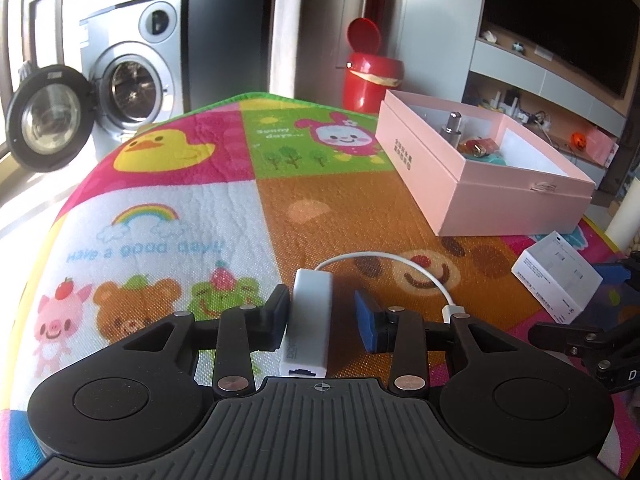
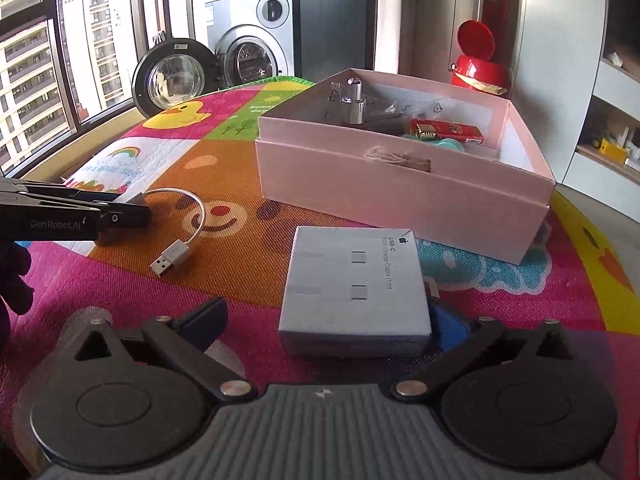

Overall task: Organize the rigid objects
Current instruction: 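Carry the adapter and the cable box toward the pink box with both tools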

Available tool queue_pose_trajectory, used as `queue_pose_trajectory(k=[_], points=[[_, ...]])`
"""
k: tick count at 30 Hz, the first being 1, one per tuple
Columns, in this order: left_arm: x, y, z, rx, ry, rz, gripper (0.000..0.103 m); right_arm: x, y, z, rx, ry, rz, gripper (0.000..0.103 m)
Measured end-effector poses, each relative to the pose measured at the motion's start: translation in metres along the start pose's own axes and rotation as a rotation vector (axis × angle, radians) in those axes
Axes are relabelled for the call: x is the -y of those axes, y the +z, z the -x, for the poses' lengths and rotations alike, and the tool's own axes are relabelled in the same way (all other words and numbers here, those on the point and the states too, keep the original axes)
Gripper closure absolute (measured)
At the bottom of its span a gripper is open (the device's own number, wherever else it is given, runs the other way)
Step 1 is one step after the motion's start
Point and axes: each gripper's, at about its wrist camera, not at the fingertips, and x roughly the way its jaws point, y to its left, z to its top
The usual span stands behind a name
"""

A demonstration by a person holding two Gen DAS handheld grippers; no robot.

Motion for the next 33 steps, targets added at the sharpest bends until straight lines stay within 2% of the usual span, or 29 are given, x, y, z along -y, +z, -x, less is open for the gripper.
queue_pose_trajectory(k=[4,8,11,17,20,22,23,26,30,33], points=[[0.002,-0.005,0.005,0.012,-0.008,-0.018,0.065,0.0,0.0,0.0,0.003,-0.002,-0.002,0.0],[0.003,-0.014,0.016,0.02,-0.024,-0.001,0.077,-0.001,0.0,0.0,0.005,-0.005,-0.004,0.0],[0.004,-0.021,0.023,0.029,-0.044,0.008,0.077,0.0,0.0,0.0,0.006,-0.007,-0.005,0.0],[0.008,-0.022,0.023,0.039,-0.031,-0.003,0.077,0.011,-0.005,0.01,-0.013,-0.056,-0.022,0.001],[0.005,-0.023,0.022,0.044,-0.04,0.012,0.077,0.022,-0.01,0.022,-0.005,-0.15,-0.005,0.003],[0.002,-0.023,0.022,0.047,-0.05,0.029,0.077,0.03,-0.012,0.027,0.004,-0.302,-0.001,0.005],[0.0,-0.024,0.022,0.048,-0.056,0.038,0.077,0.034,-0.014,0.03,0.01,-0.322,-0.005,0.005],[-0.002,-0.024,0.022,0.05,-0.065,0.052,0.077,0.038,-0.015,0.041,0.055,-0.307,-0.05,0.005],[-0.002,-0.023,0.021,0.05,-0.062,0.047,0.077,0.032,-0.004,0.037,0.049,-0.182,-0.113,0.005],[-0.001,-0.024,0.021,0.05,-0.057,0.041,0.077,0.03,0.011,0.02,0.043,-0.205,-0.196,0.005]])
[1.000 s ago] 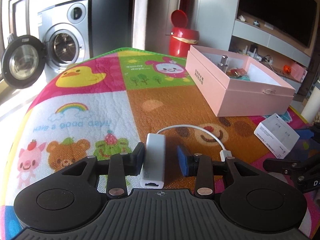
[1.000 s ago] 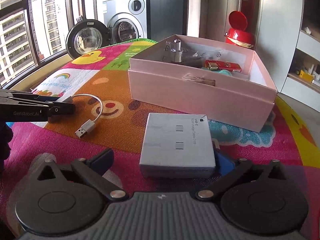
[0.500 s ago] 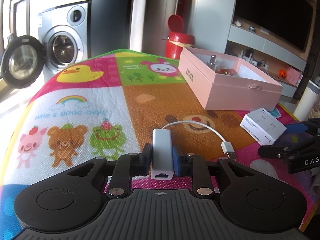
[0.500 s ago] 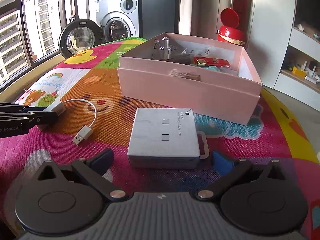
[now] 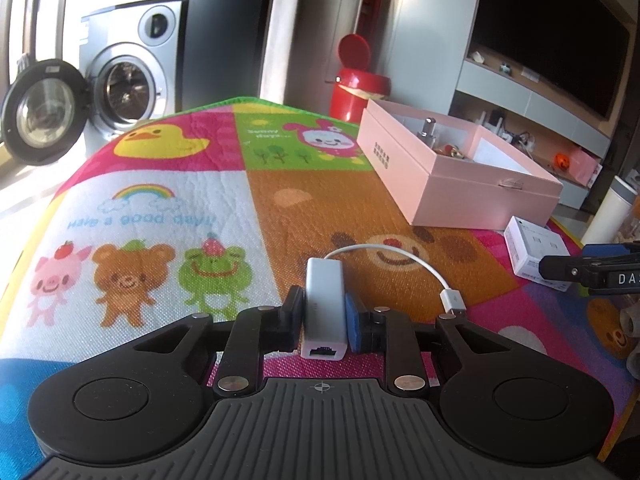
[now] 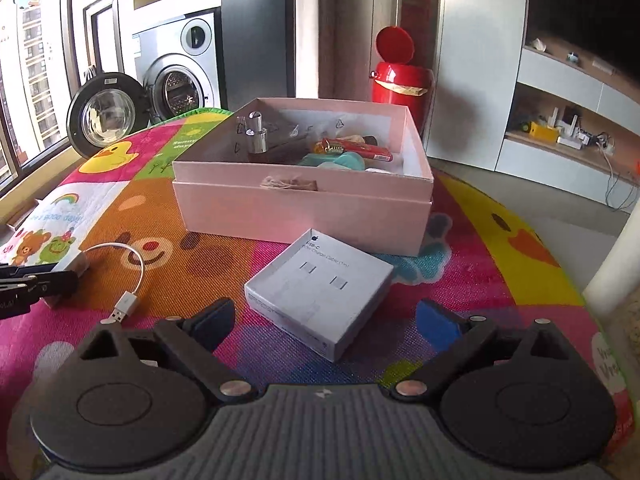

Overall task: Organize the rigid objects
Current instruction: 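Carry the adapter and the cable box toward the pink box with both tools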

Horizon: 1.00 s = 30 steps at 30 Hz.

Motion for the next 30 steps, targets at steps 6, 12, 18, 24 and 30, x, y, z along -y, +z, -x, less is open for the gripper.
queue_pose_trajectory(k=[6,12,18,24,30], points=[[0.003,-0.001,0.0,0.0,0.006,-0.013,0.077,-0.004,0.018,-0.044,-0.087,-0.042,-0.103,0.006],[-0.005,-0.002,0.001,0.004,-0.029,0.026,0.076,-0.011,0.001,-0.024,-0.054,0.066,0.031,0.024],[-0.003,-0.001,0.001,0.002,-0.027,0.024,0.076,-0.012,-0.02,0.004,-0.055,0.15,0.155,0.024],[0.005,0.003,-0.002,-0.014,0.005,-0.018,0.077,-0.015,-0.012,-0.004,-0.069,0.135,0.138,0.023],[0.024,-0.002,0.01,-0.008,-0.025,-0.084,0.078,-0.019,-0.012,0.015,-0.045,0.15,0.2,0.032]])
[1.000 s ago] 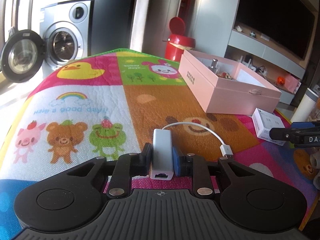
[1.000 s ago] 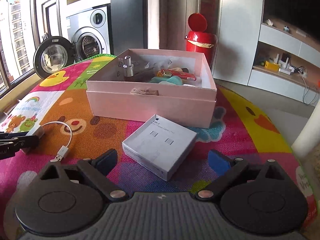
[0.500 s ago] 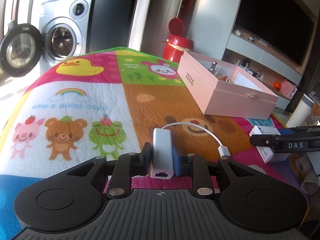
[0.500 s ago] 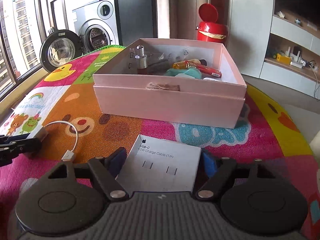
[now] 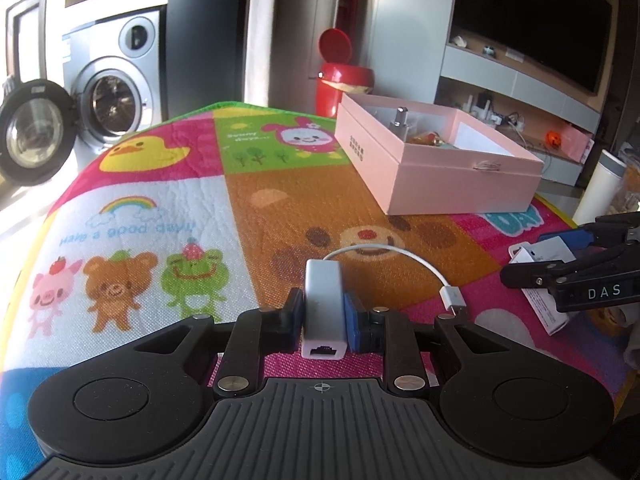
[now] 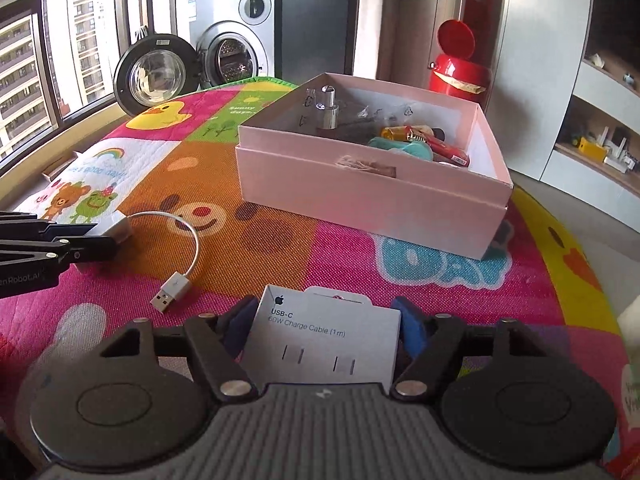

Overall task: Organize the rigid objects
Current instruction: 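Carry the adapter and the cable box toward the pink box with both tools, then drop the adapter into the pink box with the left tool while the right tool sets the cable box inside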

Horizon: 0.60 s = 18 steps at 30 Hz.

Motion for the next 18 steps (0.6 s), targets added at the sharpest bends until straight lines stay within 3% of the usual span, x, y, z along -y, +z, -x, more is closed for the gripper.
queue_pose_trajectory(k=[4,8,15,18], points=[[0.02,0.003,0.017,0.036,-0.034,-0.058,0.078,0.01,0.0,0.033,0.049,0.037,-0.027,0.034],[0.043,0.028,0.034,0.108,-0.051,-0.137,0.078,0.02,0.001,0.067,0.14,0.034,-0.032,0.035],[0.09,0.12,0.057,0.332,-0.045,-0.282,0.078,0.039,-0.002,0.097,0.244,0.004,-0.079,0.035],[0.102,0.162,0.044,0.396,-0.047,-0.263,0.078,0.044,-0.005,0.101,0.254,0.003,-0.096,0.035]])
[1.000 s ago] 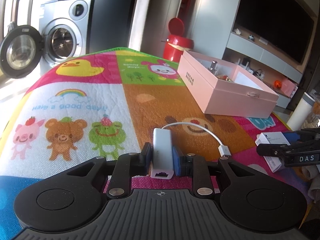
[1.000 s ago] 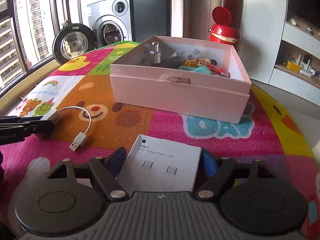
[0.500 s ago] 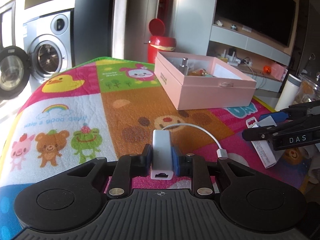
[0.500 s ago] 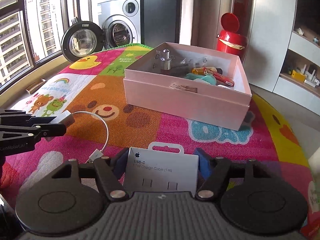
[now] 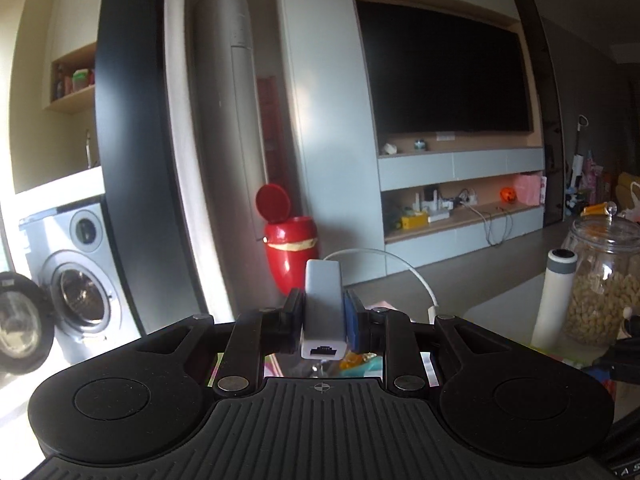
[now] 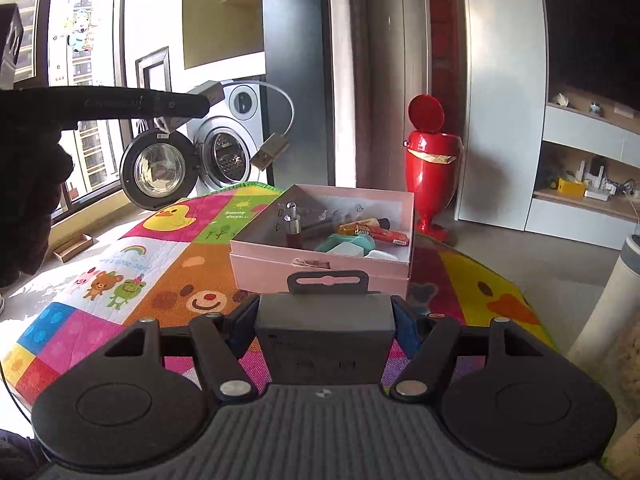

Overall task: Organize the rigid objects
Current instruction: 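Drop the adapter into the pink box with the left tool while the right tool sets the cable box inside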

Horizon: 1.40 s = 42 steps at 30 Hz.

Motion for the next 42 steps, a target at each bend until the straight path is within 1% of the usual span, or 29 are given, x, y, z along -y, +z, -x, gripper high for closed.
queue_pose_trajectory(k=[1,2,3,4,5,6,8,10,14,16,18,19,23,25,26,27,29,31,35,38,39,40,41,42], points=[[-0.003,0.007,-0.011,0.014,-0.022,0.033,0.078,0.001,0.0,0.0,-0.001,-0.001,-0.002,0.035],[-0.008,0.013,-0.026,0.024,-0.067,0.083,0.077,0.002,0.0,0.0,-0.003,-0.004,-0.003,0.035],[-0.013,0.015,-0.042,0.009,-0.112,0.131,0.076,0.002,0.0,-0.001,-0.003,-0.01,-0.001,0.035],[-0.018,0.015,-0.057,-0.025,-0.135,0.169,0.074,0.002,0.0,0.001,-0.001,-0.017,0.002,0.035],[-0.022,0.01,-0.071,-0.065,-0.136,0.215,0.074,0.003,-0.001,0.003,0.003,-0.025,0.006,0.035],[-0.026,0.004,-0.079,-0.082,-0.105,0.245,0.075,0.004,-0.001,0.004,0.005,-0.033,0.008,0.035],[-0.032,-0.014,-0.081,-0.087,-0.058,0.275,0.075,0.007,-0.003,0.003,-0.002,-0.044,0.003,0.035],[-0.037,-0.034,-0.073,-0.107,-0.052,0.299,0.075,0.012,-0.005,-0.002,-0.029,-0.05,-0.009,0.035],[-0.046,-0.077,-0.038,-0.164,-0.045,0.327,0.075,0.014,0.004,-0.017,-0.073,-0.056,-0.017,0.035],[-0.047,-0.097,-0.022,-0.2,-0.051,0.335,0.075,0.012,0.02,-0.025,-0.065,-0.037,-0.008,0.035],[-0.048,-0.111,-0.014,-0.247,-0.051,0.341,0.075,0.011,0.042,-0.036,-0.054,-0.019,-0.003,0.035],[-0.049,-0.119,-0.007,-0.265,-0.047,0.34,0.075,0.011,0.059,-0.045,-0.048,-0.014,-0.004,0.035],[-0.046,-0.131,0.002,-0.274,-0.063,0.322,0.075,0.012,0.123,-0.091,-0.024,-0.037,-0.054,0.035],[-0.048,-0.133,0.0,-0.279,-0.055,0.326,0.075,0.012,0.143,-0.113,-0.031,-0.037,-0.062,0.029],[-0.048,-0.136,-0.001,-0.286,-0.035,0.322,0.075,0.011,0.151,-0.123,-0.052,-0.044,-0.06,0.024],[-0.048,-0.138,0.0,-0.295,-0.014,0.314,0.075,0.01,0.155,-0.133,-0.07,-0.063,-0.059,0.024],[-0.048,-0.143,0.0,-0.313,0.013,0.3,0.075,0.007,0.15,-0.139,-0.09,-0.088,-0.059,0.024],[-0.049,-0.152,0.0,-0.339,0.019,0.297,0.075,0.006,0.135,-0.136,-0.107,-0.091,-0.062,0.024],[-0.043,-0.166,-0.01,-0.399,0.03,0.273,0.075,0.003,0.088,-0.118,-0.147,-0.087,-0.03,0.024],[-0.03,-0.173,-0.02,-0.44,0.01,0.255,0.075,0.003,0.049,-0.107,-0.184,-0.088,-0.014,0.021],[-0.026,-0.175,-0.022,-0.441,0.008,0.245,0.071,0.005,0.038,-0.107,-0.205,-0.085,-0.022,0.02],[-0.018,-0.175,-0.023,-0.428,0.015,0.214,0.069,0.007,0.026,-0.109,-0.23,-0.084,-0.033,0.02],[-0.012,-0.175,-0.026,-0.427,0.021,0.189,0.066,0.008,0.018,-0.112,-0.249,-0.084,-0.044,0.02],[-0.007,-0.174,-0.028,-0.428,0.022,0.176,0.065,0.008,0.008,-0.115,-0.267,-0.086,-0.056,0.02]])
